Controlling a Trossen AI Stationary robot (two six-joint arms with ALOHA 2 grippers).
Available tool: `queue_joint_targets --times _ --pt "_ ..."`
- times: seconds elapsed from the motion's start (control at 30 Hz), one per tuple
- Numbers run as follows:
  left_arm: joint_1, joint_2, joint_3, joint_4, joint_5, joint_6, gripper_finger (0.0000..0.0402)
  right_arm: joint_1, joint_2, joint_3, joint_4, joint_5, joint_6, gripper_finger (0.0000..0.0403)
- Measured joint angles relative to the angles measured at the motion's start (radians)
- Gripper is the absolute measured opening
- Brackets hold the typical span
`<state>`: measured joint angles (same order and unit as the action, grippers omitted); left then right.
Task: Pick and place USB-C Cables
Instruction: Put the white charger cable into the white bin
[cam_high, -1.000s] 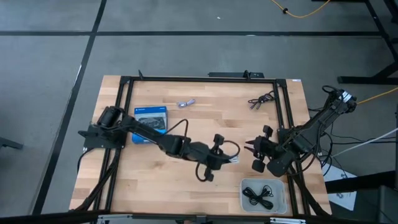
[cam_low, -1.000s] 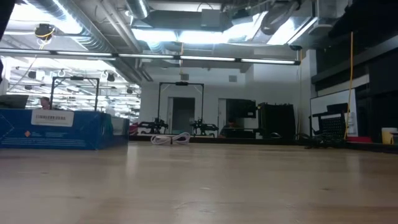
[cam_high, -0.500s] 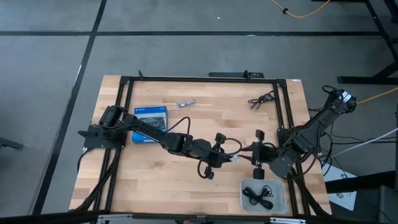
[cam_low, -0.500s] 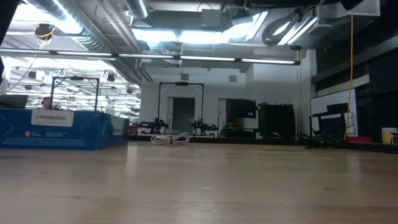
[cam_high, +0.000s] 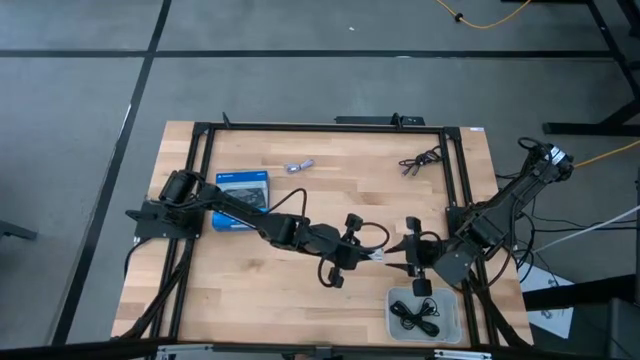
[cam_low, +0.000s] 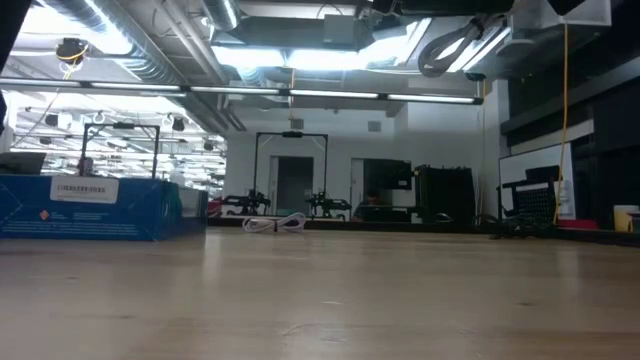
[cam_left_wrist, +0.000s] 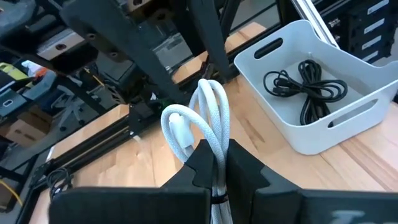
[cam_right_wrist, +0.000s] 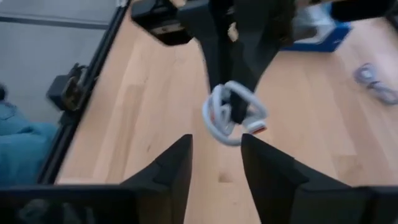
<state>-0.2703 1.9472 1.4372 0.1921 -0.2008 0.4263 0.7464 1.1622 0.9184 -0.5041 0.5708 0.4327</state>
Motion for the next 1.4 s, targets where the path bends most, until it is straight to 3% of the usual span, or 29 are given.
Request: queue_joint_targets --times 0.27,0.53,0.7,0.87,0.97,1.1,1.4 --pt "0.003 0.0 0.0 0.01 -0.002 0.002 0.001 -0.006 0.007 0.0 0.002 0.059 0.007 0.0176" --pt "0.013 0.0 -0.003 0.047 0.036 -0.002 0.001 -0.076 0.058 0.002 0.037 0.057 0.003 0.0178" --pt "0.01 -0.003 -0.001 0.041 0.039 -0.005 0.001 -0.089 0.063 0.001 0.098 0.049 0.004 0.0133" --pt "0.009 -0.003 -0.001 0.032 -0.016 -0.012 0.0027 -0.091 0.062 0.001 0.079 0.041 0.03 0.003" --pt "0.005 -0.003 -0.001 0.023 -0.089 -0.02 0.006 -0.092 0.061 0.001 0.07 0.069 0.057 0.0027" --pt "0.005 -0.009 0.0 0.004 -0.092 -0.02 0.0088 -0.077 0.061 0.001 0.067 0.127 0.049 0.0027" --pt "-0.007 -0.041 0.002 -0.045 -0.128 0.021 0.0108 -0.066 0.062 0.001 0.084 0.179 0.035 0.0022"
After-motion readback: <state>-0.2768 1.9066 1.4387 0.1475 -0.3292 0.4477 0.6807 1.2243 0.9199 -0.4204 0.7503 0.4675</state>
